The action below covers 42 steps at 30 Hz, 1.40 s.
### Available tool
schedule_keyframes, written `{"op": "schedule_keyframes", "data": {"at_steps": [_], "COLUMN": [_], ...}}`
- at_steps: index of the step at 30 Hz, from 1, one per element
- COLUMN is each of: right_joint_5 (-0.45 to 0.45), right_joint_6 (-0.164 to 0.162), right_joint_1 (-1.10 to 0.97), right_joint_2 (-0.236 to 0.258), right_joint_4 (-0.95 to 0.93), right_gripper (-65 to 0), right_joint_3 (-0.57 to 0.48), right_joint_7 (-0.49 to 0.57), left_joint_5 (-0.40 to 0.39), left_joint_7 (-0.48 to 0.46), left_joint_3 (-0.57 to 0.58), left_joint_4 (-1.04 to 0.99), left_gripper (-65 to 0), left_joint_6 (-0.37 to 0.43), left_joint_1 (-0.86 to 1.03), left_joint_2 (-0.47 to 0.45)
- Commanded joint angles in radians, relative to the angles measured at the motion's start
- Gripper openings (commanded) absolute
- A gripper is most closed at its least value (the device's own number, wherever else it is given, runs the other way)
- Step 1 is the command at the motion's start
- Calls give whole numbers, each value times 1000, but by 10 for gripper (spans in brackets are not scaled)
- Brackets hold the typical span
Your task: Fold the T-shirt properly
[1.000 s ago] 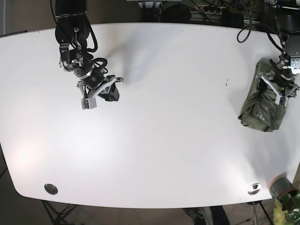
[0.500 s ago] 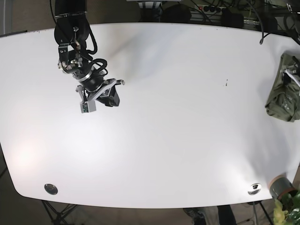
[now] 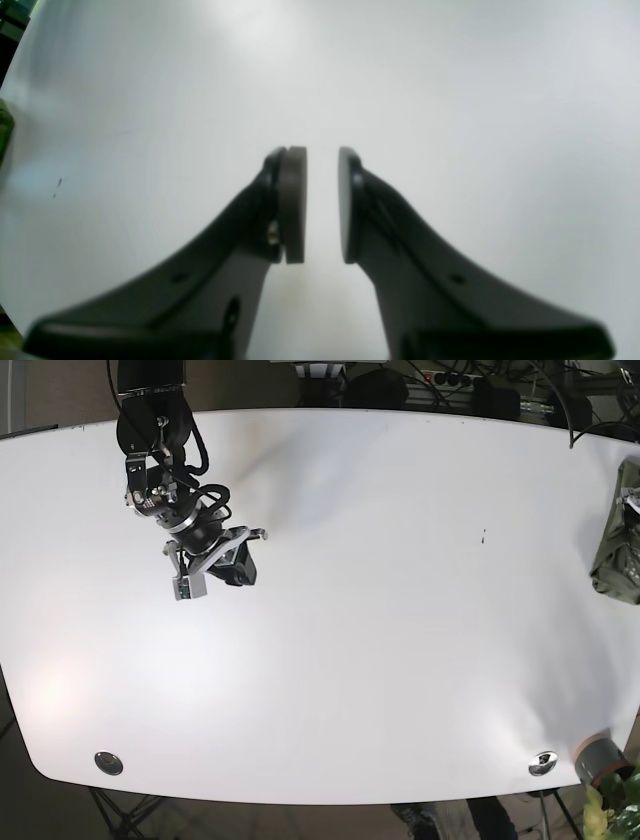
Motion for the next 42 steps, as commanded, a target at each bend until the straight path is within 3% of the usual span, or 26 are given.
{"op": "schedule_keyframes", "data": {"at_steps": [1,10,19,28,31,35,38,42], "right_joint_5": [11,8,-124,-144,-196,-333,-411,-480], "right_joint_6": [10,9,9,7,7,7,7,7], "right_joint_1": [13,13,13,6,3,2,-7,-75], "right_joint_2": [6,6,0,11,21,20,20,21], "right_joint_4": [22,16,23,89,137,175,186,197], "right_gripper": [-549,-549,-549,-549,-549,-549,-549,-549], "right_joint_3": [3,3,4,12,30,38,38,38], "right_joint_7": [22,22,25,25,25,27,33,177], "left_joint_5": [6,6,12,9,12,12,14,49], "left_joint_7": [2,4,4,2,1,1,1,1], "left_joint_3": [-8,-12,-65,-91,-91,-91,-115,-147], "left_joint_4": [5,97,189,321,392,516,603,737], "left_gripper": [-151,-151,-151,-151,-151,-153,-171,-211], "left_joint_6": [7,7,7,7,9,17,60,104], "left_joint_1": [-7,0,5,5,5,3,3,43], "left_joint_2": [-33,-33,-33,-24,14,88,160,285]}}
